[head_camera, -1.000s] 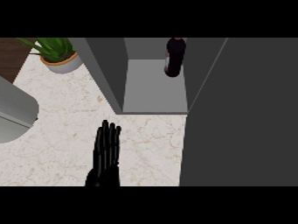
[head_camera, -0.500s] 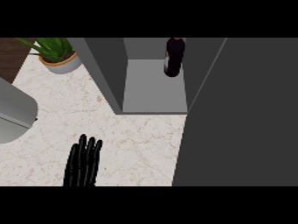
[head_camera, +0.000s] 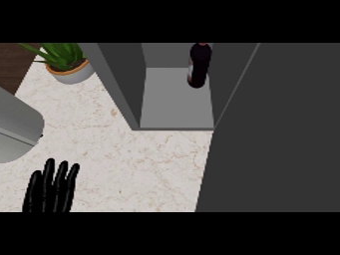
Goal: Pick up the wine, place it into the cabinet and close the cabinet
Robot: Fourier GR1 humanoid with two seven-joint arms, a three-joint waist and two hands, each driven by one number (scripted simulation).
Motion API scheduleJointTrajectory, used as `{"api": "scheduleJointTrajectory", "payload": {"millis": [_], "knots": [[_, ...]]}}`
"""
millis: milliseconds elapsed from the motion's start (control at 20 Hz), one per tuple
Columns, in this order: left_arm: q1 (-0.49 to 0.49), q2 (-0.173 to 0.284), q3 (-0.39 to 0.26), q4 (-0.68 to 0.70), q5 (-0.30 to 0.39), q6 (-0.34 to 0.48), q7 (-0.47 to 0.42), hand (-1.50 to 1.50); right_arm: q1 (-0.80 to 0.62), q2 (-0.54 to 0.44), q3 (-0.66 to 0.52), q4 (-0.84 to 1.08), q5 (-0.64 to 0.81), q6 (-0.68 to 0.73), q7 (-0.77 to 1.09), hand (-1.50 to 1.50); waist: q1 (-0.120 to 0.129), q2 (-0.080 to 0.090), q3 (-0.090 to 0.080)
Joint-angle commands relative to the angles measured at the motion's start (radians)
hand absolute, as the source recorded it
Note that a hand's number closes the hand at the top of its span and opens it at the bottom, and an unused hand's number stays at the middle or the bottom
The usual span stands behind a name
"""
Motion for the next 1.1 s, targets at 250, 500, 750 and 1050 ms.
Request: {"api": "scheduleJointTrajectory", "payload": {"millis": [250,500,750,1050], "knots": [[0.090,0.062,0.179,-0.023,0.098,-0.100,-0.033,-1.50,0.047,-0.022,0.218,-0.195,-0.049,0.058,0.076,1.50,0.000,-0.002,-0.001],[0.200,0.156,0.327,-0.072,0.197,-0.240,-0.044,-1.50,0.033,0.046,0.400,-0.152,0.066,0.003,0.064,1.50,0.007,-0.003,-0.001],[0.220,0.190,0.447,-0.055,0.265,-0.292,-0.013,-1.50,0.042,0.074,0.547,-0.162,0.172,-0.060,0.057,1.50,-0.005,-0.006,-0.001],[0.269,0.258,0.586,-0.025,0.346,-0.429,0.006,-1.50,-0.097,0.074,0.701,-0.070,0.283,-0.286,0.051,1.50,0.010,-0.004,-0.002]]}}
